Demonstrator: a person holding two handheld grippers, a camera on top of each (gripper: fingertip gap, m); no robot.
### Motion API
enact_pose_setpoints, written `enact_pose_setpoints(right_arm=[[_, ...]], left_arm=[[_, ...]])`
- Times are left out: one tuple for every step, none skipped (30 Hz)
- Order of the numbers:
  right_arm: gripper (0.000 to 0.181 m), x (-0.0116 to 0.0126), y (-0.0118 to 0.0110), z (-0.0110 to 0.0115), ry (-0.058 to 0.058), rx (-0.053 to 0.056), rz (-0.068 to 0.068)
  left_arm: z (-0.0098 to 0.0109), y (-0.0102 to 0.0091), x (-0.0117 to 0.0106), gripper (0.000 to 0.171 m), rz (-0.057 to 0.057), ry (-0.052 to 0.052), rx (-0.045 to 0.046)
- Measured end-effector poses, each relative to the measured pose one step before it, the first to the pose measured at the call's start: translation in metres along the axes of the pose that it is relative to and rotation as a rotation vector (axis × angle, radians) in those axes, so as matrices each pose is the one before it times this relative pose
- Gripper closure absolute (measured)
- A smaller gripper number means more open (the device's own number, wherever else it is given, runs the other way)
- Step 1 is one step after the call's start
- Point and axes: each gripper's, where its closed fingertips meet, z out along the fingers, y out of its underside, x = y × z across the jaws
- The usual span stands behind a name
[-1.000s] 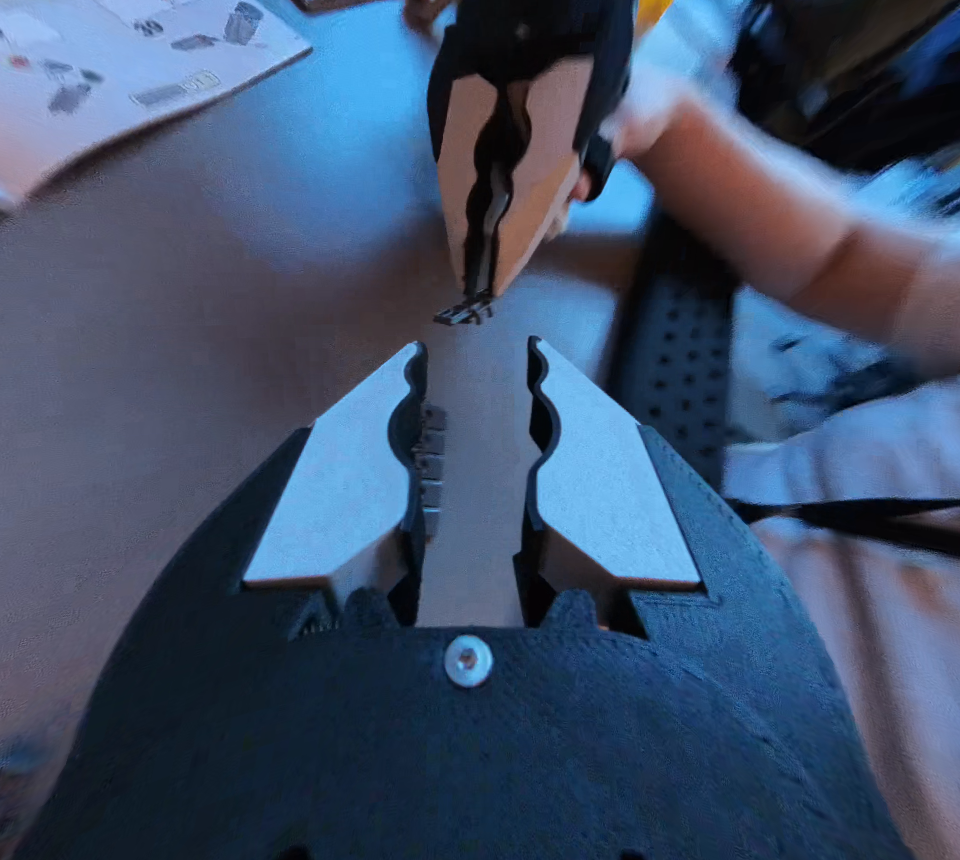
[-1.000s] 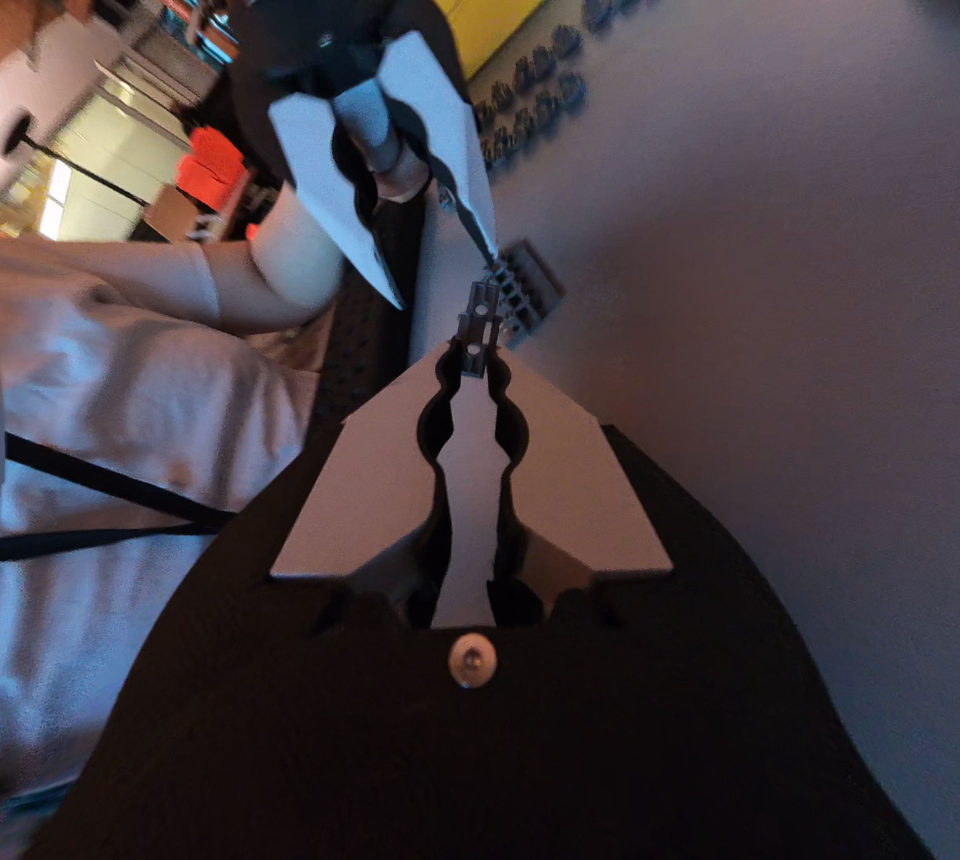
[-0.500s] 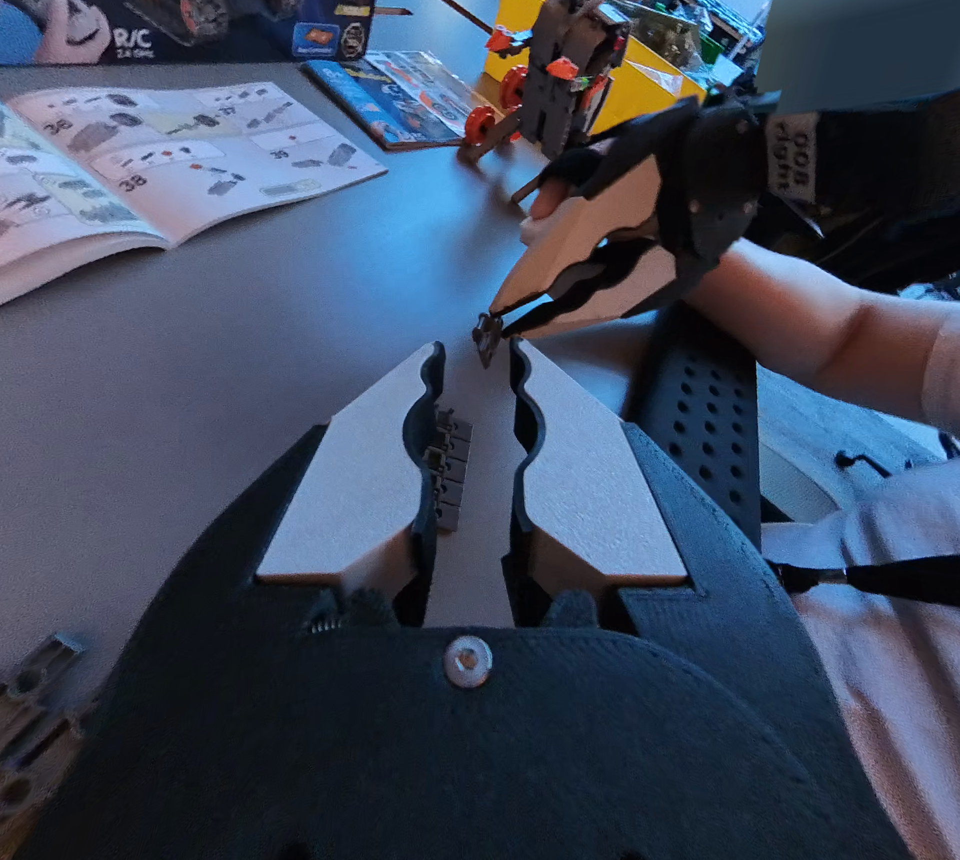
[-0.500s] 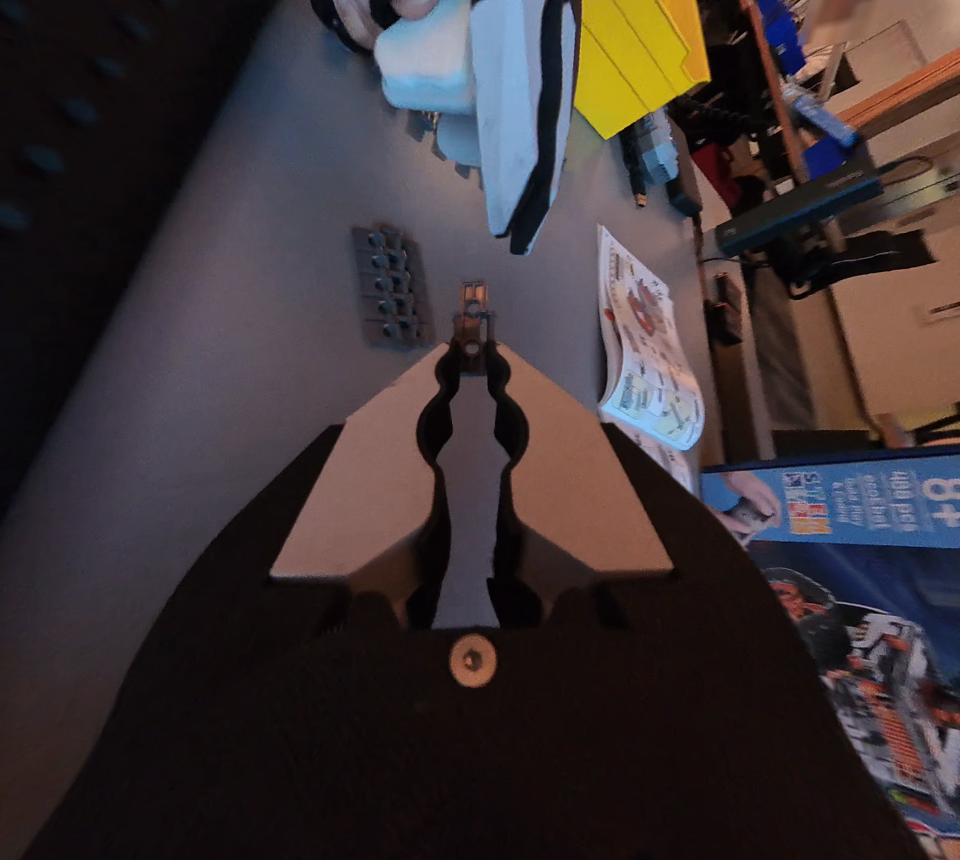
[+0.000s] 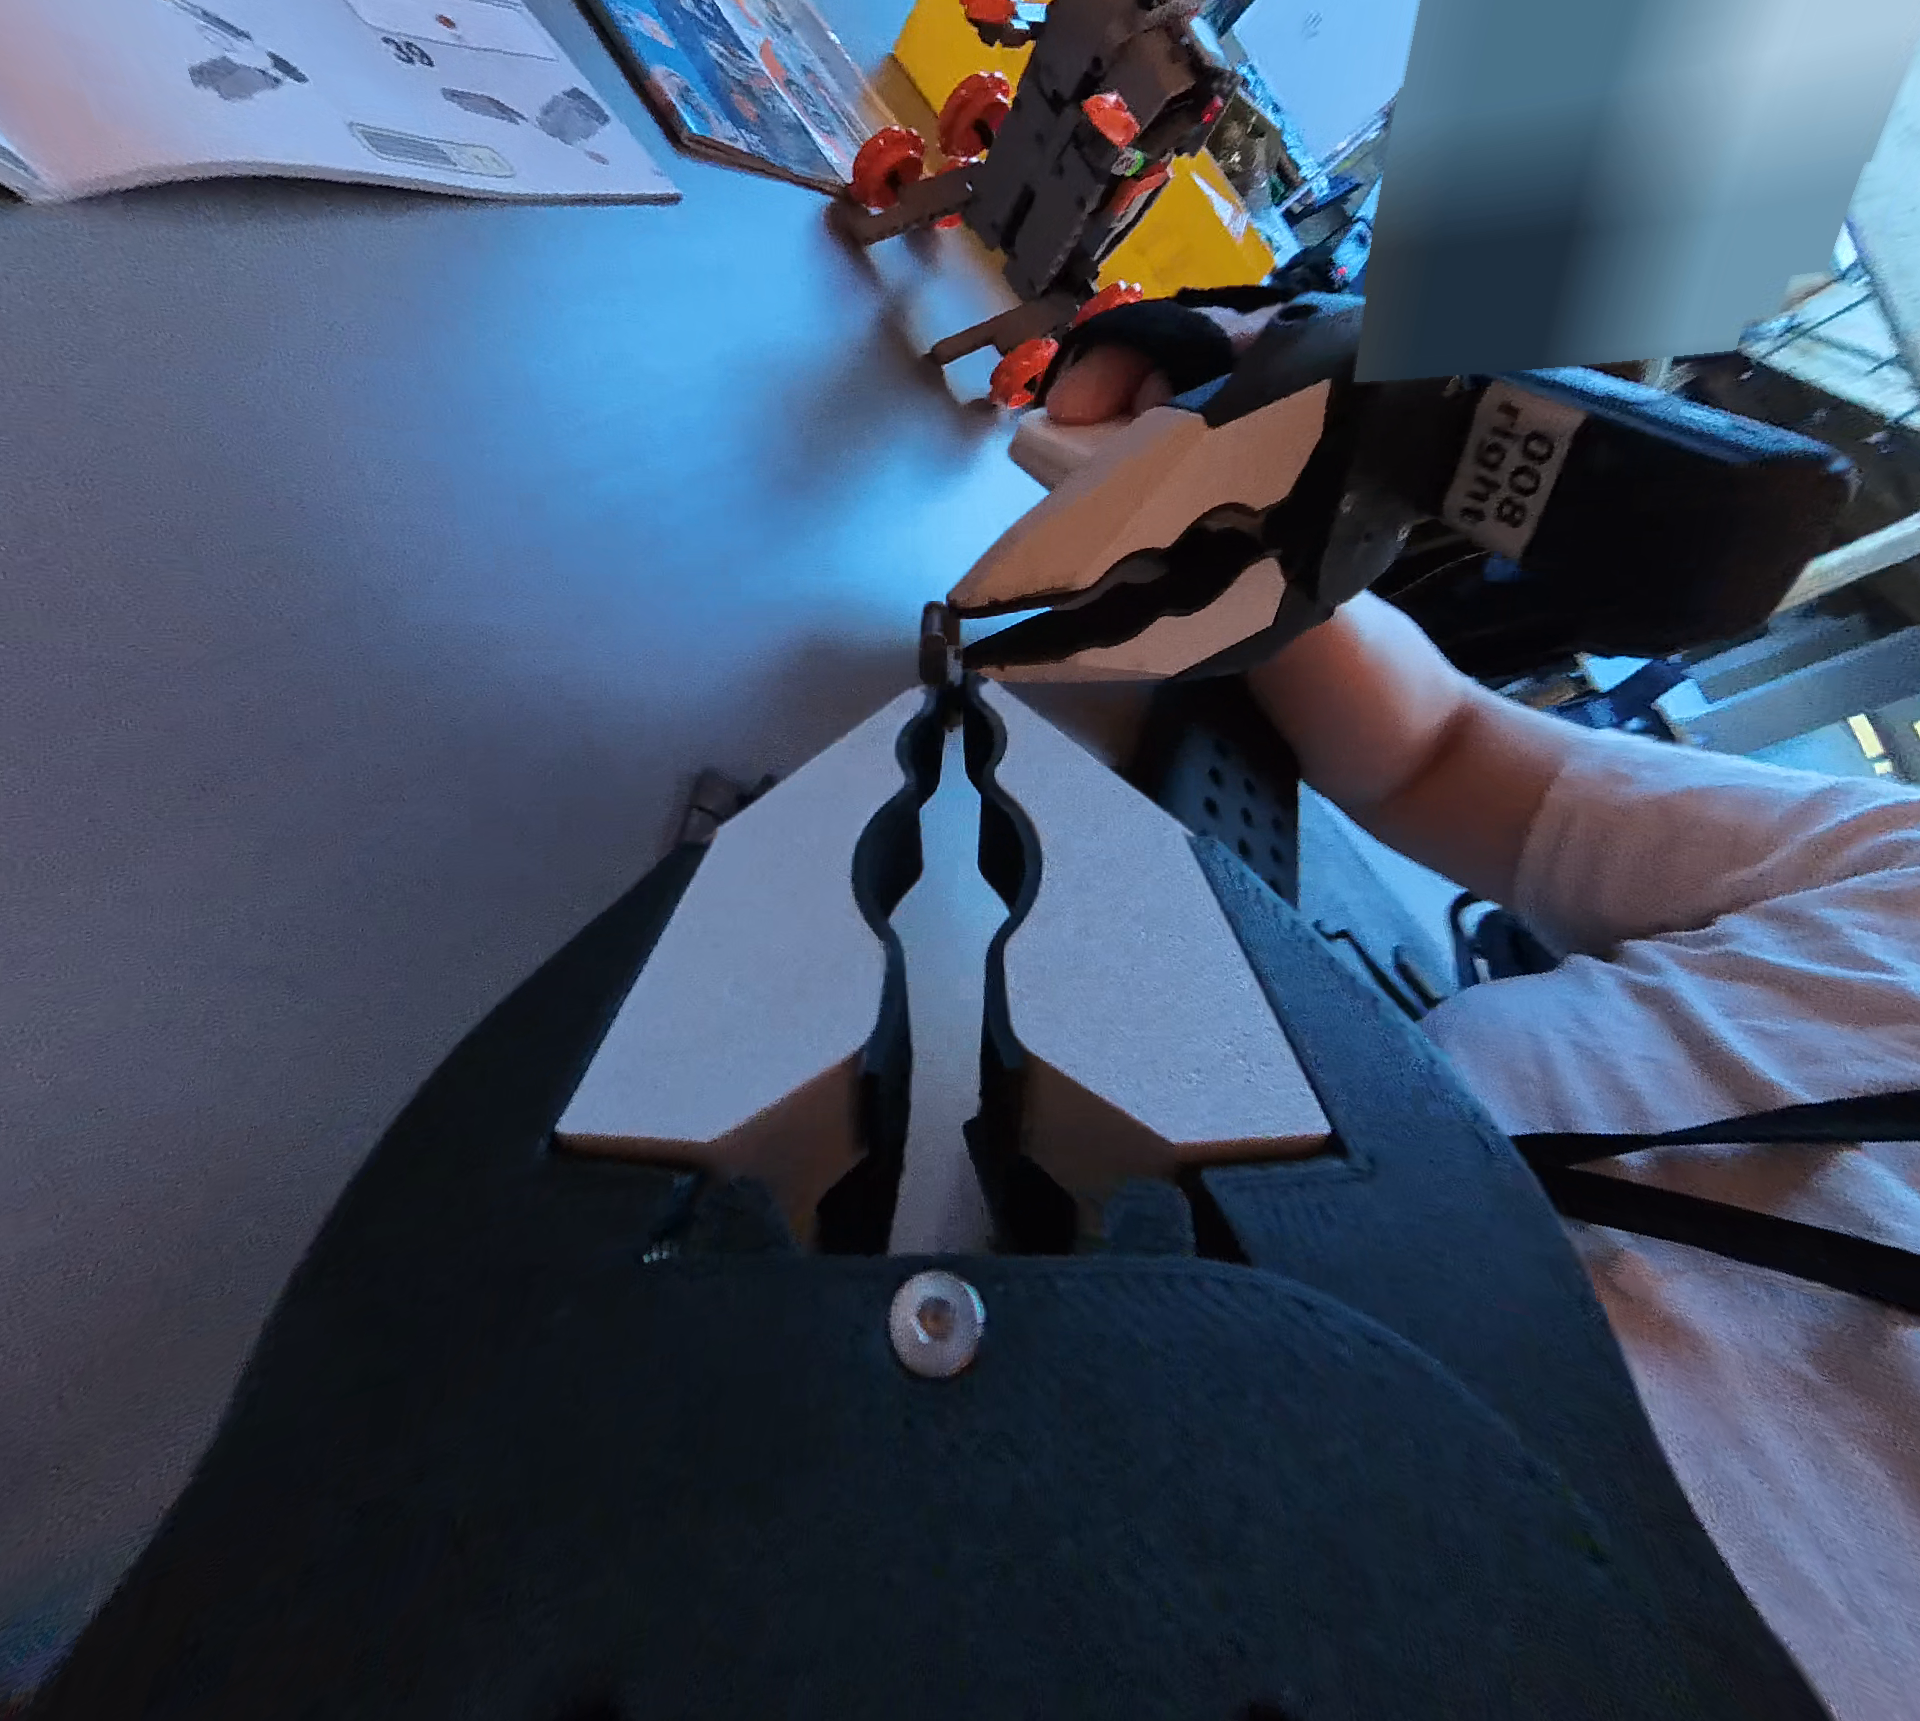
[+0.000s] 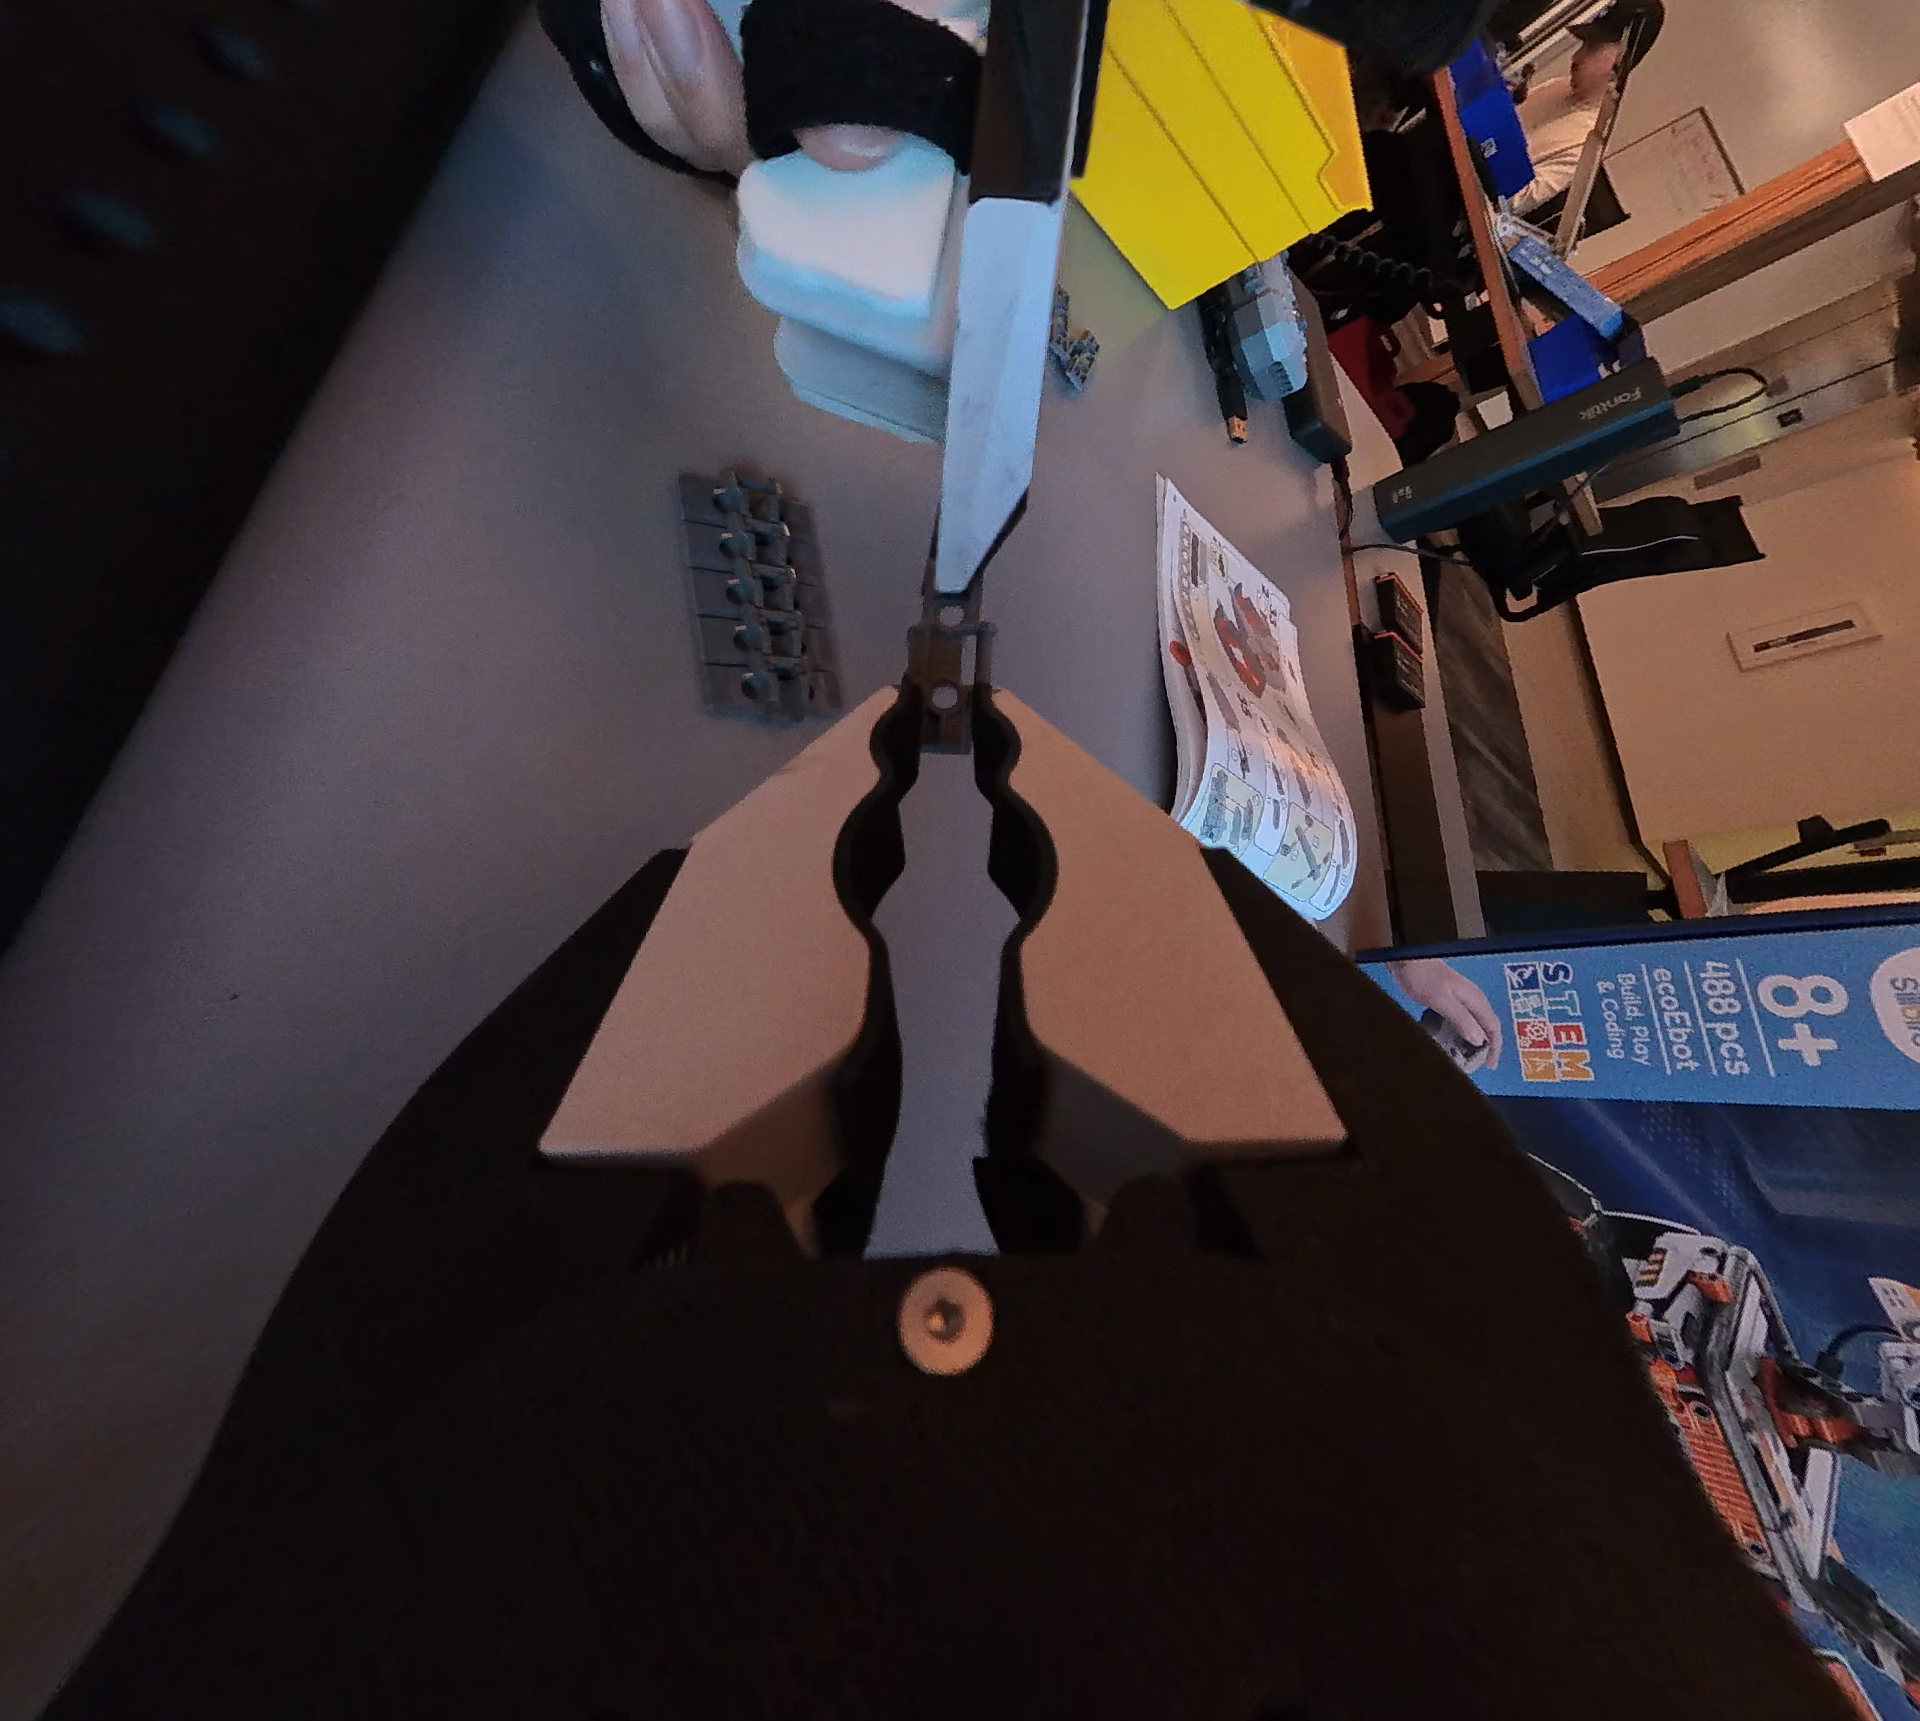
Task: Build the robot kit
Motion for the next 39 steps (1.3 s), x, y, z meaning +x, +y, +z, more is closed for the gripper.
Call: enact_pose_setpoints(right_arm=[[0.174,0.00006,-0.00051,-0.00001,0.0011,0.002,-0.0027],[0.175,-0.00006,-0.00043,0.00006,0.0017,0.0035,-0.001],[0.175,0.00003,-0.00082,0.00031,0.0014,0.0067,-0.0018],[0.17,0.00065,-0.0011,0.00024,0.006,0.0074,-0.0024],[0.157,0.00301,-0.00146,-0.00022,0.0235,0.0068,-0.0115],[0.149,0.00485,-0.00108,-0.00078,0.0414,-0.0032,-0.0337],[0.147,0.0045,-0.00115,-0.00111,0.0473,-0.0127,-0.0575],[0.147,0.00251,-0.00263,-0.00057,0.0416,-0.0089,-0.0635],[0.148,-0.00017,-0.00416,0.0007,0.0272,-0.0009,-0.0513],[0.147,-0.00214,-0.00345,0.00229,0.0152,-0.0065,-0.0423],[0.147,-0.0021,-0.0007,0.00381,0.015,-0.0212,-0.0417],[0.147,-0.00327,0.00141,0.00469,0.006,-0.0315,-0.0395],[0.147,-0.00428,0.00079,0.00459,-0.0031,-0.0226,-0.0283],[0.149,-0.00253,0.00122,0.00433,0.0032,-0.02,-0.0191],[0.151,-0.00211,0.00328,0.0039,0.0002,-0.0301,-0.0156],[0.155,-0.00299,0.00201,0.00274,-0.0095,-0.0194,-0.0069],[0.156,-0.00216,0.00005,0.00179,-0.0076,-0.0031,-0.0004],[0.158,-0.00307,0.00002,0.00145,-0.0148,-0.0033,-0.0002],[0.163,-0.00253,0.00086,0.00107,-0.012,-0.0098,-0.0018],[0.171,-0.00182,0.00058,0.00078,-0.0063,-0.0076,-0.0057],[0.172,-0.00128,0.00035,0.0006,-0.0044,-0.0084,-0.0015],[0.173,-0.00112,-0.00066,0.00001,-0.0091,-0.0008,0.0088],[0.174,0.00015,-0.00018,-0.0002,-0.0061,0.0015,0.0215],[0.174,0.00043,0.00032,-0.00005,-0.0097,0.0036,0.0321],[0.174,0.00002,0.0002,-0.00008,-0.0175,0.0092,0.0444],[0.175,0.00069,0.00033,-0.0002,-0.0194,0.0144,0.0613],[0.174,0.00044,-0.00107,-0.00068,-0.0289,0.0294,0.0833],[0.175,0.00079,-0.0019,-0.00115,-0.0378,0.0358,0.1053],[0.174,0.0019,-0.0018,-0.00151,-0.0394,0.0349,0.1216],[0.175,0.00142,-0.00447,-0.00233,-0.0513,0.0515,0.1382],[0.175,-0.00093,-0.00855,-0.00352,-0.0745,0.0709,0.1624],[0.175,0.0,-0.01168,-0.00447,-0.0711,0.0877,0.1709],[0.175,-0.00161,-0.01178,-0.00423,-0.0828,0.0841,0.1763],[0.175,-0.00418,-0.00943,-0.0035,-0.0999,0.0653,0.1766],[0.175,-0.00563,-0.00777,-0.003,-0.1053,0.0605,0.1617],[0.175,-0.00642,-0.0043,-0.00222,-0.102,0.0374,0.1391],[0.175,-0.00324,-0.00344,-0.00191,-0.0625,0.0366,0.0855],[0.175,-0.00027,-0.0013,-0.00121,-0.026,0.022,0.0379],[0.175,0.00012,0.00169,0.00002,-0.0159,-0.0046,0.0235]], left_arm=[[-0.00027,0.00007,-0.00079,0.171,-0.0296,0.0119,0.00136],[-0.00046,0.00027,-0.00038,0.171,-0.028,0.0136,0.0028],[-0.00096,0.0004,-0.00136,0.171,-0.031,0.0081,0.00211],[-0.00149,0.00023,-0.003,0.171,-0.0373,-0.0019,0.00275],[-0.00193,-0.00122,-0.00188,0.171,-0.0397,0.0071,0.01183],[-0.00247,-0.00237,-0.00059,0.171,-0.0399,0.0147,0.01932],[-0.00256,-0.0021,-0.00051,0.171,-0.0404,0.0145,0.01635],[-0.00197,-0.00132,-0.0006,0.171,-0.038,0.0142,0.01137],[-0.00129,-0.00081,-0.0004,0.171,-0.0324,0.0134,0.0081],[-0.00088,-0.00025,-0.00009,0.171,-0.0297,0.0135,0.00461],[-0.00054,0.00021,-0.00045,0.171,-0.0278,0.0102,0.0005],[-0.00025,0.00042,-0.00085,0.171,-0.0263,0.0072,-0.00015],[0.00007,0.00017,-0.00098,0.171,-0.0241,0.0066,0.00239],[0.0002,0.00083,-0.00205,0.171,-0.0184,-0.0023,-0.00303],[0.00017,0.00097,-0.00255,0.171,-0.0102,-0.0086,-0.00439],[0.00026,0.00066,-0.00144,0.171,-0.0085,-0.0037,-0.00225],[0.00023,0.00029,0.00061,0.171,-0.0078,0.0071,0.00023],[0.00017,0.00035,-0.00014,0.171,-0.0098,0.0034,-0.0016],[0.00013,0.00029,-0.00165,0.171,-0.0055,-0.0053,-0.00061],[0.00024,-0.00024,-0.00147,0.171,-0.0024,-0.0065,0.00185],[0.00018,-0.00005,-0.0005,0.171,-0.0004,-0.0026,0.00083],[0.00006,0.00028,0.00001,0.171,0.0065,-0.0006,-0.00222],[0.00025,0.0002,0.00313,0.169,0.0216,0.0149,-0.00203],[0.00039,0.00027,0.00518,0.164,0.0282,0.0189,-0.00211],[0.00027,-0.00131,0.00356,0.156,0.0347,0.004,0.00649],[-0.00009,-0.00179,0.00201,0.149,0.0419,-0.0076,0.00989],[-0.00104,-0.00217,-0.00043,0.145,0.0425,-0.023,0.01026],[-0.00205,-0.00259,-0.00193,0.143,0.0546,-0.035,0.00988],[-0.00254,-0.00274,-0.00195,0.141,0.072,-0.0397,0.00883],[-0.0028,-0.00327,0.00039,0.14,0.0777,-0.0283,0.01104],[-0.00258,-0.00355,0.00343,0.138,0.0722,-0.0085,0.01466],[-0.00208,-0.00311,0.00516,0.138,0.0533,0.0086,0.01499],[-0.0015,-0.00328,0.00695,0.138,0.0305,0.0285,0.01996],[-0.00052,-0.00268,0.00934,0.139,0.0063,0.0503,0.01904],[0.00036,-0.00183,0.00864,0.14,-0.0161,0.0551,0.01244],[0.00088,-0.00106,0.0055,0.143,-0.0251,0.041,0.00737],[0.00096,-0.00052,0.00126,0.145,-0.0261,0.0178,0.00534],[0.00083,-0.0004,0.00153,0.147,-0.0236,0.019,0.0049],[0.00073,0.00028,0.00342,0.151,-0.0192,0.0275,-0.00185]])
